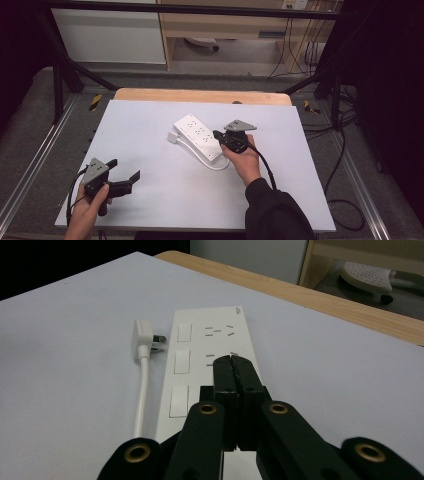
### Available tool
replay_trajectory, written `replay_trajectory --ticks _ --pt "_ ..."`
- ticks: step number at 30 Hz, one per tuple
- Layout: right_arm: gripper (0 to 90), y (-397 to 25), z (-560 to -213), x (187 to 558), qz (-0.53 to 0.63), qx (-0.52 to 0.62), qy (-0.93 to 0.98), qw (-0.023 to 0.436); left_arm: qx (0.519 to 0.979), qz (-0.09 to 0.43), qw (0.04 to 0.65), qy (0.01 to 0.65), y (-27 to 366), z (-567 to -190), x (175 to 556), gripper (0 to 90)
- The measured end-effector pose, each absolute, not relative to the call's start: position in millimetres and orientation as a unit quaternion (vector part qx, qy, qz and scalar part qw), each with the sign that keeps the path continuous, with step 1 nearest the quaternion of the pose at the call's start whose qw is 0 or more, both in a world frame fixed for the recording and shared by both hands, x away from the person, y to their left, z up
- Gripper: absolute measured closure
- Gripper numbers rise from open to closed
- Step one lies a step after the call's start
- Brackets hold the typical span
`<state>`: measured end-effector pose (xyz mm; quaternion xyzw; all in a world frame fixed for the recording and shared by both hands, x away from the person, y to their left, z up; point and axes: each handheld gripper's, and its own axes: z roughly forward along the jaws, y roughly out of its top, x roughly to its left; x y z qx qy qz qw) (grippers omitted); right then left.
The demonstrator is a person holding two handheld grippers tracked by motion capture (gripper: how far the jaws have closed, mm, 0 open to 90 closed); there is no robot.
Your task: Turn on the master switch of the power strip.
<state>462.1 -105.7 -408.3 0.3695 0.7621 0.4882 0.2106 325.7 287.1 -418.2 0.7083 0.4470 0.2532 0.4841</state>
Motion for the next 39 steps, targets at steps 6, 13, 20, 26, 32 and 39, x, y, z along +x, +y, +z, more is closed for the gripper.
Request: replay_trajectory --ticks 6,13,20,26,32,39 --pt "90.0 -99 -411 463 0.479 0.368 0.770 0.204 0.710 0.252 0.484 0.446 287 -418 326 5.6" --pt "90.0 -94 -413 464 0.472 0.364 0.778 0.198 0.710 0.252 0.484 0.445 287 -418 326 5.6" --pt "90.0 -89 -415 465 0.469 0.366 0.781 0.189 0.709 0.254 0.484 0.445 287 -418 326 5.6" --pt "90.0 -86 -417 465 0.460 0.365 0.788 0.186 0.709 0.254 0.485 0.445 287 -418 326 5.6" --pt "90.0 -84 -421 466 0.452 0.367 0.793 0.181 0.710 0.253 0.484 0.445 287 -418 326 5.6" --pt "90.0 -81 -425 466 0.444 0.362 0.800 0.178 0.710 0.253 0.484 0.444 287 -418 326 5.6"
